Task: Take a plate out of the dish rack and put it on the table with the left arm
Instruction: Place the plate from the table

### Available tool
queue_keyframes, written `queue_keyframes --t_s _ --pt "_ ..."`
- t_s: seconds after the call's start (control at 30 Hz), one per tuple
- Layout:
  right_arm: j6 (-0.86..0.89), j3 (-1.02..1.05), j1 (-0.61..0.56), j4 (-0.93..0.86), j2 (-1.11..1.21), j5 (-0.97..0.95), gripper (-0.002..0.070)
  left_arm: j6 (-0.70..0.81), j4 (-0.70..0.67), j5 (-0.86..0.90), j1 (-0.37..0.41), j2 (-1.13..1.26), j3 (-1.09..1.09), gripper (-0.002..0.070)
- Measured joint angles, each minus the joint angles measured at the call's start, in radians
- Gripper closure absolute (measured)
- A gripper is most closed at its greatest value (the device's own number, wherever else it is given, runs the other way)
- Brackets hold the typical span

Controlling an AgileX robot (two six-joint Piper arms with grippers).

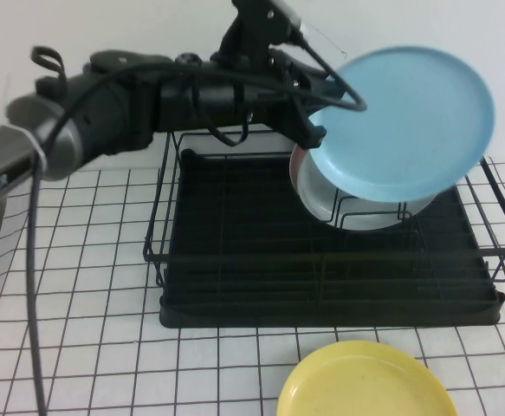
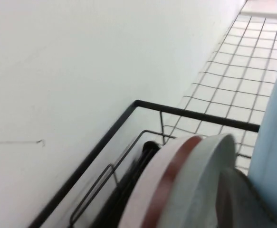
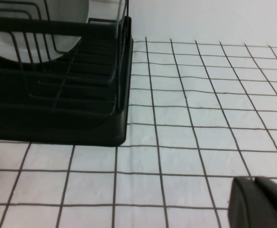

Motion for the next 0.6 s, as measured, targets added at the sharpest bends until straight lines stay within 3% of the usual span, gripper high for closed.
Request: queue_keyframes --t_s 0.13,0.4,0.6 --pt "0.0 0.0 0.0 0.0 0.0 0.0 0.0678 -0.177 0.123 0.066 -0.002 -0.08 0.0 0.0623" --pt "0.0 0.0 0.0 0.0 0.0 0.0 0.0678 -0.743 0.443 0.312 -0.002 -0.22 -0.002 0.0623" --pt "0.0 0.0 0.0 0.0 0.0 0.0 0.0678 -0.929 0.543 0.468 -0.017 -0.227 0.038 0.0623"
